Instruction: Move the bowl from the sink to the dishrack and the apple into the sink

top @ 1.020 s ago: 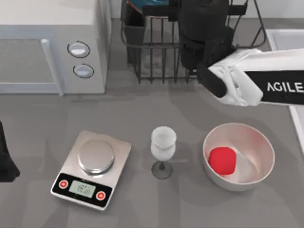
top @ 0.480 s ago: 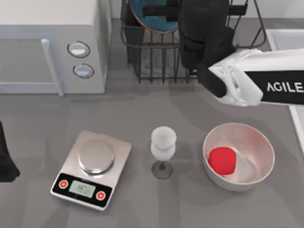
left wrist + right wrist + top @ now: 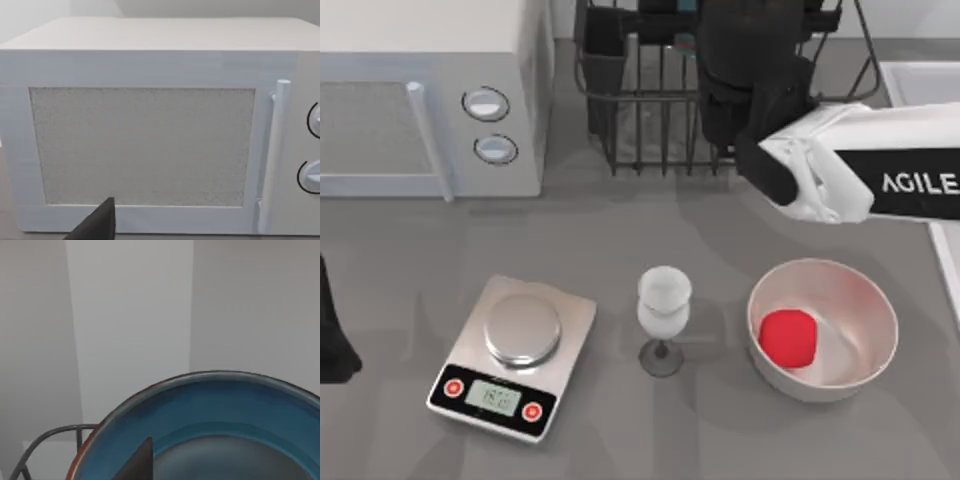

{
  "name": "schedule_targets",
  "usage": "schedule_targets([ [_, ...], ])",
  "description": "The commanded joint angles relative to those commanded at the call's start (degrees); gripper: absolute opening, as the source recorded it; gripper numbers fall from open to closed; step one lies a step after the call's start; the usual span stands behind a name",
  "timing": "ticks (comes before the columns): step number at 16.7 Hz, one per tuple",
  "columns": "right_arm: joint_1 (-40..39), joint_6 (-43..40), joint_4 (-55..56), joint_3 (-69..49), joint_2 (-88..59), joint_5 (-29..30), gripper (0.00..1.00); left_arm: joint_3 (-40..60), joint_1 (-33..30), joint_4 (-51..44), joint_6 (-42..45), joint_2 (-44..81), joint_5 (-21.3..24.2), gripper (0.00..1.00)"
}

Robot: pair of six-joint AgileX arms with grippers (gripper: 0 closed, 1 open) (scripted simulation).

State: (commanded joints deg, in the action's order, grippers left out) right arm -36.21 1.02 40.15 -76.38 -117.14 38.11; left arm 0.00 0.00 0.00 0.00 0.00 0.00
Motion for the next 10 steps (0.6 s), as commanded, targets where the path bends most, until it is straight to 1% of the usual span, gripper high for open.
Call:
schedule_targets([
  [10, 0.12, 0.09, -0.39, 0.4, 0.58, -0.13, 1.0, 0.0, 0.0, 0.0, 0.0, 0.0, 0.0, 1.0],
])
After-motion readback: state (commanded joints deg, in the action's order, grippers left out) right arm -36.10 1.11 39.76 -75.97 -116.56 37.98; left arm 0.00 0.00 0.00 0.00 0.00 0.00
